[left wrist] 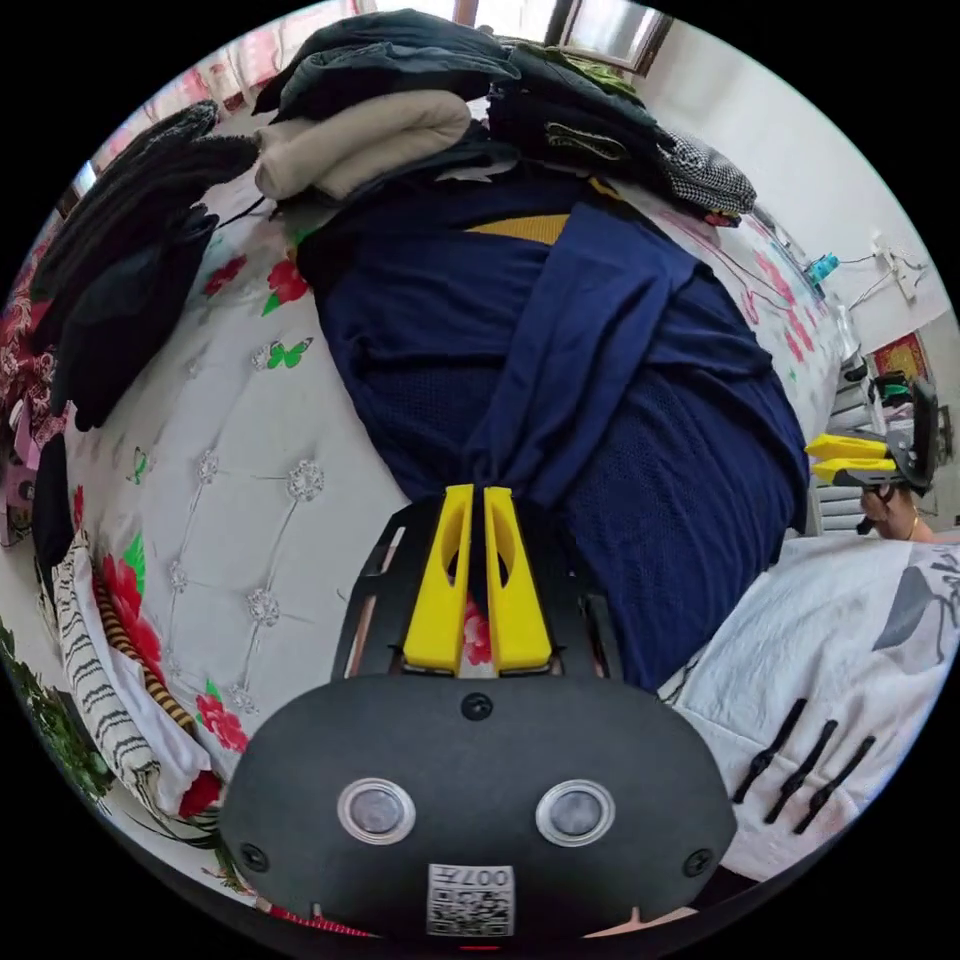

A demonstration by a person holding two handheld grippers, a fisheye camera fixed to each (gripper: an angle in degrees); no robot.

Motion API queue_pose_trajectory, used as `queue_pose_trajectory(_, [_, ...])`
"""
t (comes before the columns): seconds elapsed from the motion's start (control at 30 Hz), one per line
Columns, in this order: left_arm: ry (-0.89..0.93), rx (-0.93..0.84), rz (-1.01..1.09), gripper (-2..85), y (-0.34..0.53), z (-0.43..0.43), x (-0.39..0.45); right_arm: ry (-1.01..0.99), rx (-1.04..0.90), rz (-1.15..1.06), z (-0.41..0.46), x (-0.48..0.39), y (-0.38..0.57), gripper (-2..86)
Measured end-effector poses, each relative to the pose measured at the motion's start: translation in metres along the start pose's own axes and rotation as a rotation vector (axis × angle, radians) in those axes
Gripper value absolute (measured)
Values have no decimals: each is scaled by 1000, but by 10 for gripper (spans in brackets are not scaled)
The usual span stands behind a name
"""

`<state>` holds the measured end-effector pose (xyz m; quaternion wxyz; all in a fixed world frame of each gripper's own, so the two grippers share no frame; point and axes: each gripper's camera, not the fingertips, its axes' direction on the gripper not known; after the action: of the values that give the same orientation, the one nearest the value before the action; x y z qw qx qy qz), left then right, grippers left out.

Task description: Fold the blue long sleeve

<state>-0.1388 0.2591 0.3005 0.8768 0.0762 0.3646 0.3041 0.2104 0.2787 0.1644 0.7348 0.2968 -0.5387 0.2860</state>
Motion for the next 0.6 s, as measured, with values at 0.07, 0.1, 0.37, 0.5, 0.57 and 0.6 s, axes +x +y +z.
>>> queue_pose_trajectory(0.07, [214, -26, -67, -3, -13, -28, -19, -4, 9, 9, -3, -1, -6, 76])
queue_pose_trajectory(0.1, [403, -57, -134, -3, -20, -41, -35, -7, 14, 11, -4, -3, -11, 76])
queue_pose_trajectory(0.37, [553, -54, -533, 18, 0, -35, -134, -90, 55, 81, -9, -4, -35, 76])
queue_pose_trajectory(0.5, [460, -26, -509, 63, 28, -47, -121, -47, 67, 161, -24, 14, -22, 75])
queue_pose_trajectory(0.57, [384, -26, -516, 64, 42, -56, -114, -31, 61, 209, -30, 26, -14, 75])
queue_pose_trajectory(0.6, [357, -8, -529, 65, 52, -63, -109, -14, 59, 240, -35, 33, -8, 75])
